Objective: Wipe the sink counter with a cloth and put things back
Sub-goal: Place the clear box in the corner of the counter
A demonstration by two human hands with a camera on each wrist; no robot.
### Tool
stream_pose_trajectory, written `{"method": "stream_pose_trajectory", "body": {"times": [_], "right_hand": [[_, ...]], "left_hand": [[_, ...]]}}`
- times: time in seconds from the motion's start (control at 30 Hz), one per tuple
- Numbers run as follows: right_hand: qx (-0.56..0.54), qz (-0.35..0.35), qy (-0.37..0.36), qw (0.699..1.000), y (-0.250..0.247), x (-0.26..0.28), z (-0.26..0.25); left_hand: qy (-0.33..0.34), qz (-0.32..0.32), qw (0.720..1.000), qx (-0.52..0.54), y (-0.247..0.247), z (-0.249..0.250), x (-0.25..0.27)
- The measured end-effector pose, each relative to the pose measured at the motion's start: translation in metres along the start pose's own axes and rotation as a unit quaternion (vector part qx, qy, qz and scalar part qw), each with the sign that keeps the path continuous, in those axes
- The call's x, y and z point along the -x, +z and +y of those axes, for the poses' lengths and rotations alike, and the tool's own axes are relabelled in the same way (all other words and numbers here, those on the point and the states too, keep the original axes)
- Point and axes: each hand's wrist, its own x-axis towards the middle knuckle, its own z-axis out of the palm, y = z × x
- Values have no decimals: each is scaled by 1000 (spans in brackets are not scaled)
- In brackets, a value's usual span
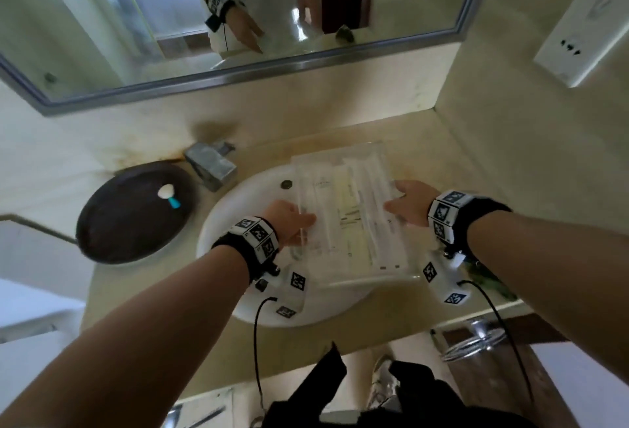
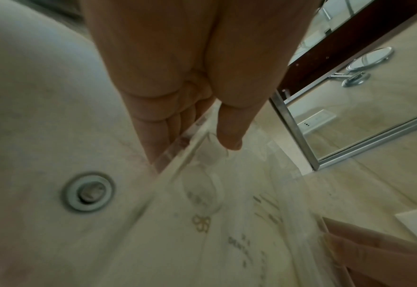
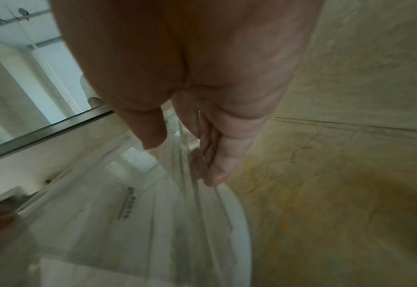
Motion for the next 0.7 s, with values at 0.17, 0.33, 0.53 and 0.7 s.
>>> {"method": "stream_pose_trajectory", "body": {"times": [0.17, 0.33, 0.53, 0.7], "right_hand": [[4, 7, -2, 1000, -62, -36, 40], [17, 6, 13, 1000, -100, -77, 66], [47, 20, 31, 998, -127, -119, 82], [39, 33, 54, 997, -142, -155, 90]], "left_hand": [[-5, -6, 1000, 16, 62, 50, -32], [-19, -9, 999, 40, 107, 87, -59], [-27, -31, 998, 56, 138, 116, -101], [-26, -27, 999, 14, 153, 136, -139]]}}
